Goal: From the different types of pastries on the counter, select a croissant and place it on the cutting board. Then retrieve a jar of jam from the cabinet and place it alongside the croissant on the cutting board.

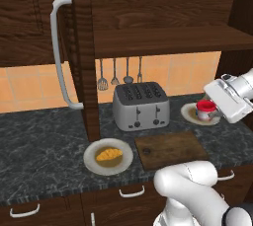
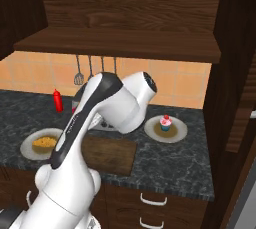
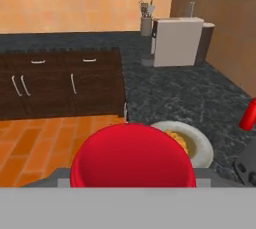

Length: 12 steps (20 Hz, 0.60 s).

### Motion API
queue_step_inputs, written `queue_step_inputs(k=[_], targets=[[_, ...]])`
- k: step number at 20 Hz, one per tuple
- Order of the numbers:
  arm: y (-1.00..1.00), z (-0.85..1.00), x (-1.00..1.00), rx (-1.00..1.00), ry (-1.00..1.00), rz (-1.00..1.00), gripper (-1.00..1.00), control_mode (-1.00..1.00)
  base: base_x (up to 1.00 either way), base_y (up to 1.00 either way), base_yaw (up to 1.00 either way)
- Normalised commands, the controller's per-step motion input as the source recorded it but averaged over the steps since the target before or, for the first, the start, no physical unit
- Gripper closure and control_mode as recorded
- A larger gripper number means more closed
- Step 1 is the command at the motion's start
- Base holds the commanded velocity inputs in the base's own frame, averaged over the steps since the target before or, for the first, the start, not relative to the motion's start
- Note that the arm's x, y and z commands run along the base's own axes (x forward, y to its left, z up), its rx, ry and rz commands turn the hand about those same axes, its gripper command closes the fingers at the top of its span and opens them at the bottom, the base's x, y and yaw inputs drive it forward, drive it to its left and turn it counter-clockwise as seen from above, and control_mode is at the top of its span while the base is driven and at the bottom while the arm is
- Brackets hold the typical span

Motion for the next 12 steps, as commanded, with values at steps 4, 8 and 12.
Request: queue_step_inputs(k=[4, 8, 12], targets=[[0.01, -0.34, 0.00, 0.08, -0.01, -0.09, 1.00, -1.00, 0.00, 0.00, 0.00], [0.00, -0.09, 0.00, 0.08, 0.00, -0.01, 1.00, -1.00, 0.00, 0.00, 0.00], [0.00, -0.15, 0.00, 0.02, 0.01, 0.00, 1.00, -1.00, 0.00, 0.00, 0.00]])
